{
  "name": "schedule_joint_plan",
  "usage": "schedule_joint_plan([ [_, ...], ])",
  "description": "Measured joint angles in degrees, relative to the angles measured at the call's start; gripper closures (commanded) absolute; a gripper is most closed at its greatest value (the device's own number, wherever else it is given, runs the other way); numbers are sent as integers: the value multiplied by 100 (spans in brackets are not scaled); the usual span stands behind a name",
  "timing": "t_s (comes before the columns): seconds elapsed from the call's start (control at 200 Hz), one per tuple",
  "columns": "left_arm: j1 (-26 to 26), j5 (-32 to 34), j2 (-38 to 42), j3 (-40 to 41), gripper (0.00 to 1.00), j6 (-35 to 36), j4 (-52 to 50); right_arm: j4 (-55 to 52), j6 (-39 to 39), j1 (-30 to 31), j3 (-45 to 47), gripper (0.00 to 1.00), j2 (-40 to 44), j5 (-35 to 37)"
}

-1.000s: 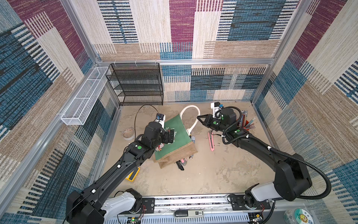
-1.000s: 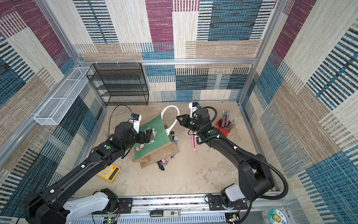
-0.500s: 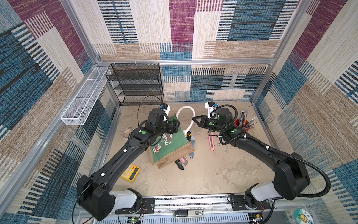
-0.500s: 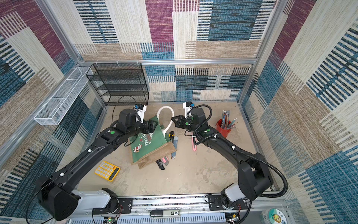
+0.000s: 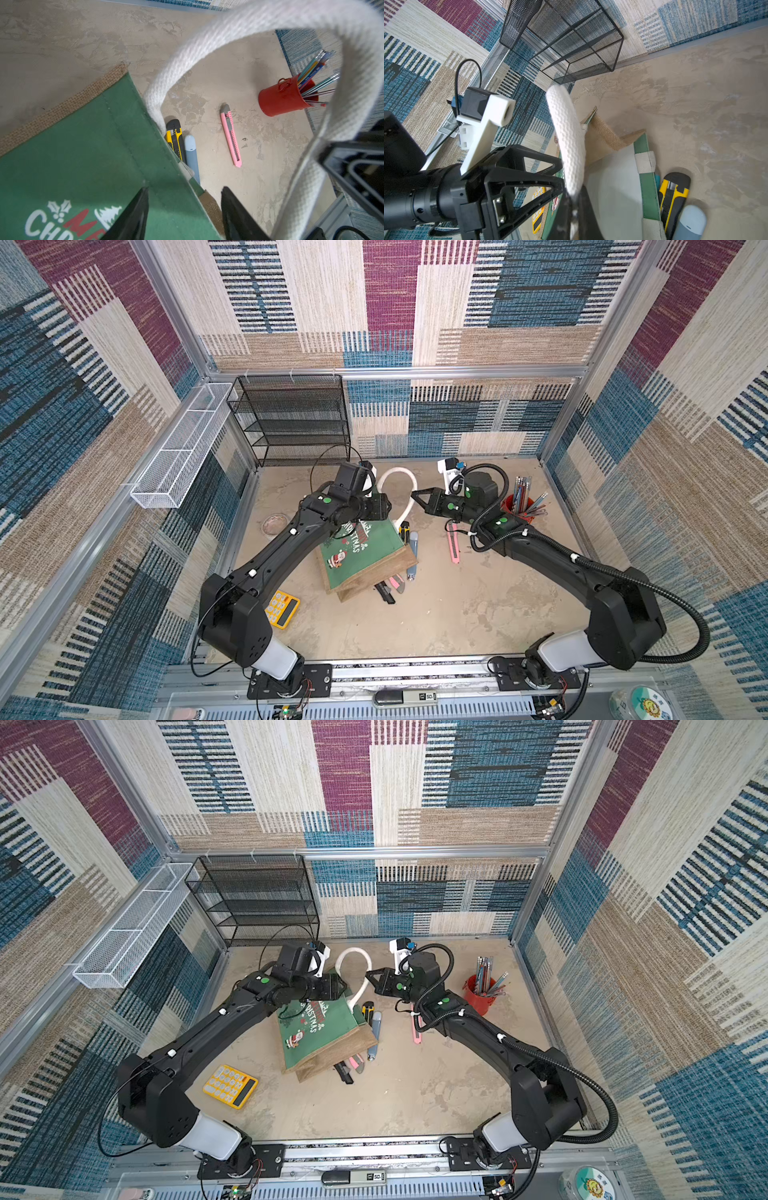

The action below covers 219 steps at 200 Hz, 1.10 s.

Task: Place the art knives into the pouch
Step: Open the pouch at the center of the board.

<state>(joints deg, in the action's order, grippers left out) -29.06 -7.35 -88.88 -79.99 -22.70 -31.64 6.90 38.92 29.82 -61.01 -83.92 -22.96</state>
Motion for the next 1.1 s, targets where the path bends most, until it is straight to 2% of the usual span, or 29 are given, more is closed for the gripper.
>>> schedule_joint_plan([
  [0.075, -33, 146, -42, -63, 42, 35, -83, 15, -20, 17, -11, 100, 0, -4],
  [0.155, -76, 308, -85, -122, 33, 57, -155, 66, -20, 35, -31, 100, 0, -17],
  [0.31, -155, 590, -343, -317, 32, 210, -295, 105, -42, 52, -57, 100, -11, -107],
  [0.401, -184, 706, -535, -459, 42, 323, -369, 127, -39, 52, -50, 100, -17, -120],
  [0.501, -192, 785, -621, -496, 63, 402, -468, 146, -37, 55, -44, 100, -20, -151],
  [0.741, -201, 1005, -737, -616, 63, 549, -629, 170, -37, 55, -44, 100, -122, -229],
  [0.841, -208, 1016, -896, -789, 61, 603, -769, 186, -35, 55, -50, 100, -149, -240],
  [1.027, -251, 1193, -1036, -914, 40, 682, -979, 275, 11, 55, -57, 100, -245, -295],
  [1.097, -251, 1270, -1078, -957, 40, 682, -1023, 326, 37, 55, -63, 100, -280, -343],
])
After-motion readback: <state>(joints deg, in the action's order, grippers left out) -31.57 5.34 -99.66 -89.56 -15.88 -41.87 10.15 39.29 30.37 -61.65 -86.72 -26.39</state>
